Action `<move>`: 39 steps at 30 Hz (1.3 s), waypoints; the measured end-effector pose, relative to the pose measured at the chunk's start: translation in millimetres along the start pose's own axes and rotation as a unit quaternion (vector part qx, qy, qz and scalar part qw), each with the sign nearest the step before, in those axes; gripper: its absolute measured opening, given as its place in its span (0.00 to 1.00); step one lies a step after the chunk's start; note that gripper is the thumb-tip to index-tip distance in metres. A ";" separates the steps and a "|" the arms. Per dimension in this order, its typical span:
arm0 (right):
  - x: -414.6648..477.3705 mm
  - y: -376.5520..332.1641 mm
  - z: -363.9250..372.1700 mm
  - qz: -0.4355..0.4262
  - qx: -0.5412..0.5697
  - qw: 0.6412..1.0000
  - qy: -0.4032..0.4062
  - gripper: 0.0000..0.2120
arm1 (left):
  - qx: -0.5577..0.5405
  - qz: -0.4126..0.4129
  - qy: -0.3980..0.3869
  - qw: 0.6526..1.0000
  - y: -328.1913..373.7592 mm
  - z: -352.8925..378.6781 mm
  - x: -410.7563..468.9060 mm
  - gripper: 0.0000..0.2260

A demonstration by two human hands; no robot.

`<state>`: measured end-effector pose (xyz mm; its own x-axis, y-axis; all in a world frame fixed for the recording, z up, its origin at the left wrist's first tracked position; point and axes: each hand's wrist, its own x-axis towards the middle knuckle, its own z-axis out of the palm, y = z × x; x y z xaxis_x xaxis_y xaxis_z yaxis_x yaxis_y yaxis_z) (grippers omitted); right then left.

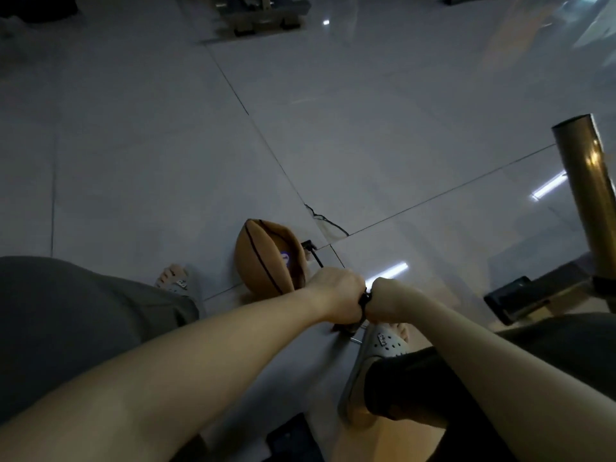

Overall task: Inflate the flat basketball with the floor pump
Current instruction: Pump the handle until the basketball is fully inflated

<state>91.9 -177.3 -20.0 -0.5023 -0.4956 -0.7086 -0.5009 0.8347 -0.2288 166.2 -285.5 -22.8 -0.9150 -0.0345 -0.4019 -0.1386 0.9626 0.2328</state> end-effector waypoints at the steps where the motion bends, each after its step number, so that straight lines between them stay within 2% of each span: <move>1: -3.6 -0.8 -1.7 0.009 0.007 1.000 -0.005 0.09 | 0.001 0.003 -0.014 1.000 2.8 -5.8 0.9 0.04; 5: -29.3 -13.8 -44.3 0.002 -0.008 0.999 -0.053 0.05 | -0.008 0.017 -0.046 0.999 2.5 -49.3 -7.6 0.02; 7: -51.5 -20.7 -91.4 -0.026 -0.007 0.999 -0.040 0.08 | -0.030 0.027 -0.026 0.999 4.5 -96.0 -15.6 0.03; 9: -79.2 -30.1 -140.5 -0.043 -0.024 0.999 -0.006 0.05 | -0.048 0.033 -0.017 0.998 9.2 -152.9 -21.5 0.03; 11: -95.1 -38.9 -169.5 -0.050 -0.014 0.999 -0.005 0.05 | -0.053 0.034 -0.027 0.998 12.2 -190.9 -25.0 0.03; 14: -81.3 -36.7 -151.2 -0.051 -0.036 0.998 -0.001 0.07 | -0.052 0.033 -0.035 0.997 8.4 -172.8 -21.7 0.04; 18: -28.9 -17.2 -73.3 -0.026 -0.065 0.997 -0.025 0.08 | -0.016 0.029 -0.002 0.999 -1.9 -75.9 -3.8 0.06; 23: 12.0 5.1 -11.1 -0.011 -0.130 0.991 0.028 0.12 | 0.014 0.025 0.004 1.000 -1.1 -5.8 18.0 0.01; 27: 11.6 9.1 -9.8 0.013 -0.121 0.991 0.061 0.10 | 0.036 0.046 -0.015 0.998 -0.7 -13.3 27.1 0.10; 31: -8.1 -7.0 -16.7 -0.005 -0.144 0.988 0.050 0.05 | 0.056 0.034 -0.054 0.996 3.5 -27.8 10.3 0.10; 34: -30.5 -12.4 -79.3 -0.059 -0.075 0.991 0.099 0.03 | 0.014 0.026 -0.010 1.000 6.4 -93.3 1.1 0.08; 36: -54.8 -20.8 -126.1 -0.089 -0.050 0.987 0.128 0.07 | 0.004 0.037 0.028 0.999 11.9 -145.6 -9.2 0.11; 39: -83.0 -29.4 -160.9 -0.097 0.015 0.991 0.088 0.07 | 0.021 0.057 0.052 0.997 22.2 -187.3 -19.3 0.10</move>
<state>34.9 -199.4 153.0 -0.5158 -0.6791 -0.5223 -0.5799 0.7255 -0.3706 109.8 -313.8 156.0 -0.9584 0.0505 -0.2808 -0.0173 0.9721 0.2338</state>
